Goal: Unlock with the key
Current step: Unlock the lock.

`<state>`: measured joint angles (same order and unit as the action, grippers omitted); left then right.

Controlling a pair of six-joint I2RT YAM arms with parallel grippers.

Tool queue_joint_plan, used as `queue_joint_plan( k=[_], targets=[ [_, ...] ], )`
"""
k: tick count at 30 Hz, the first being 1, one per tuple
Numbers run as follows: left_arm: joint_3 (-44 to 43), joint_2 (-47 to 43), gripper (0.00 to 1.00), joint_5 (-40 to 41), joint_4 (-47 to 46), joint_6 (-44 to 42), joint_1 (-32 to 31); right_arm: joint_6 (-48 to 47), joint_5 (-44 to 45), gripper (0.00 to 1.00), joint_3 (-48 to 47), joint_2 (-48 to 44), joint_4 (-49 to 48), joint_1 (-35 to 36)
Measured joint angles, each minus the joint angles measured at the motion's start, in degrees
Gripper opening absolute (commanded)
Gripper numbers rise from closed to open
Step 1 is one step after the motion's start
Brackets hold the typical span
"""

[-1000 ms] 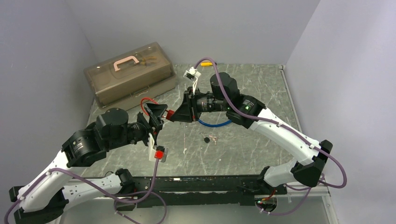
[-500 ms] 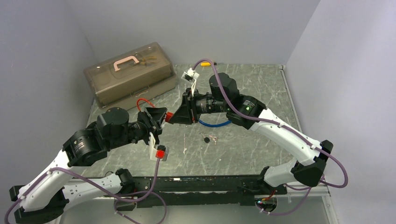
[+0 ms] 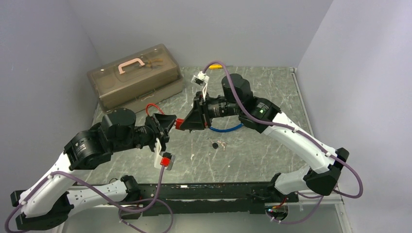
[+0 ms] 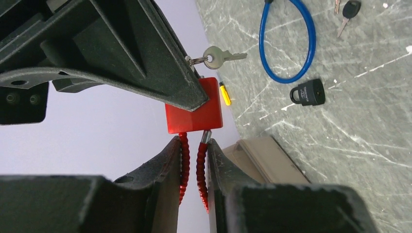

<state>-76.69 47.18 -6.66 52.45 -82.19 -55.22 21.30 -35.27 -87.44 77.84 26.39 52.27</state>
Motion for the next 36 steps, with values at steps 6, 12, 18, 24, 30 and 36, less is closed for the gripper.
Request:
queue_joint_plan(
  k=[6,12,18,24,30,36],
  targets=[
    [-3.67,1.81,0.00,-4.35,0.94,2.03,0.00,-1.38,-5.09,0.00,0.61,-1.88,-0.07,-2.84],
    [-5.11,1.75,0.19,-7.02,2.69,3.89,0.00,-3.04,-6.82,0.00,0.61,-2.10,0.33,-3.02],
    [-5.16,0.70,0.62,-7.04,1.97,6.34,0.09,-3.08,-6.86,0.00,2.80,-3.04,-0.55,-5.68],
    [-7.61,-4.04,0.76,-8.35,1.90,9.77,0.66,-0.46,-5.70,0.00,6.88,-3.78,-1.07,-8.37],
    [-6.97,-5.64,0.52,-10.62,2.38,11.93,0.66,2.84,-6.36,0.00,6.99,-3.78,-4.46,-8.20],
    [1.40,-7.28,0.46,-11.04,0.46,14.91,0.66,6.88,-6.78,0.00,6.99,-3.76,-9.92,-8.07]
  ],
)
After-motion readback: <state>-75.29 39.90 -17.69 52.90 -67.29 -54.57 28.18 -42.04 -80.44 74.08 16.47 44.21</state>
